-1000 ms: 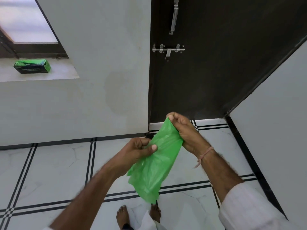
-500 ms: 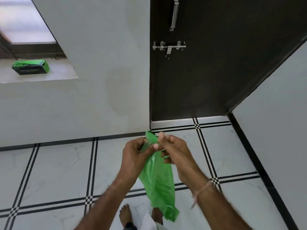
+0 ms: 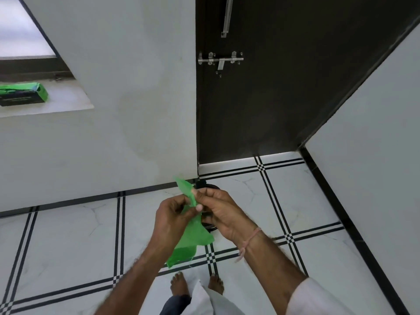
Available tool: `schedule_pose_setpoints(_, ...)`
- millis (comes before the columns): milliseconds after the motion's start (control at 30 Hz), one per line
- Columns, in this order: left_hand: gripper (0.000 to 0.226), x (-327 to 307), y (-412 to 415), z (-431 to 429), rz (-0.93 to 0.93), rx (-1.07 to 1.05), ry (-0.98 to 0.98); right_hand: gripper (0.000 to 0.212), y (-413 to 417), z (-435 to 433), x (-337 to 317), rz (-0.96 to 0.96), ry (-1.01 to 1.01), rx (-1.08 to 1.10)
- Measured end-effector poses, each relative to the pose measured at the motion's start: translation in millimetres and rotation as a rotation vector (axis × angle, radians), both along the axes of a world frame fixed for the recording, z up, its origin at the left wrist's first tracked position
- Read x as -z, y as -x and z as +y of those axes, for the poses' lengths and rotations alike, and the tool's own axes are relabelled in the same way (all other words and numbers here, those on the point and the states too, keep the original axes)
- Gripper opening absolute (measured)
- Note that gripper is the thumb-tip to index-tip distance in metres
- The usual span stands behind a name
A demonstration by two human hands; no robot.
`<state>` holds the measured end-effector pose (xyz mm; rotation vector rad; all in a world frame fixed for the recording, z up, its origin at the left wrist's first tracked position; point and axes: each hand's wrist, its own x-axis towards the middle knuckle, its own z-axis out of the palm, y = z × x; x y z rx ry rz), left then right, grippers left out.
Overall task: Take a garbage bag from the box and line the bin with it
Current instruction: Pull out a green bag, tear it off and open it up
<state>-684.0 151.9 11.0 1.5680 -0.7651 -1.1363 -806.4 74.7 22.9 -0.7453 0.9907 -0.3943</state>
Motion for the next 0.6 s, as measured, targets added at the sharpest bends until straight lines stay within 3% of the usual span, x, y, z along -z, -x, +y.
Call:
schedule_pose_setpoints(267, 0.014, 9.5, -28.1, -3.7, 0.062, 0.111, -0.041, 0.033, -13.2, 6.0, 13.6, 0.013, -0.005, 0.131)
schedule_pose_setpoints(433, 0.021, 20.4, -38.8, -14.0, -0.037, 0.13, -0.041, 0.046, -22.9, 2.0, 23.4, 0.001, 0.004, 0.109)
schedule_pose_setpoints(600, 0.033, 30.6, -41.5, -24.6, -0.025, 0.124, -0.049, 0.03, -24.7, -19.5, 39.9, 0.04, -0.034, 0.133)
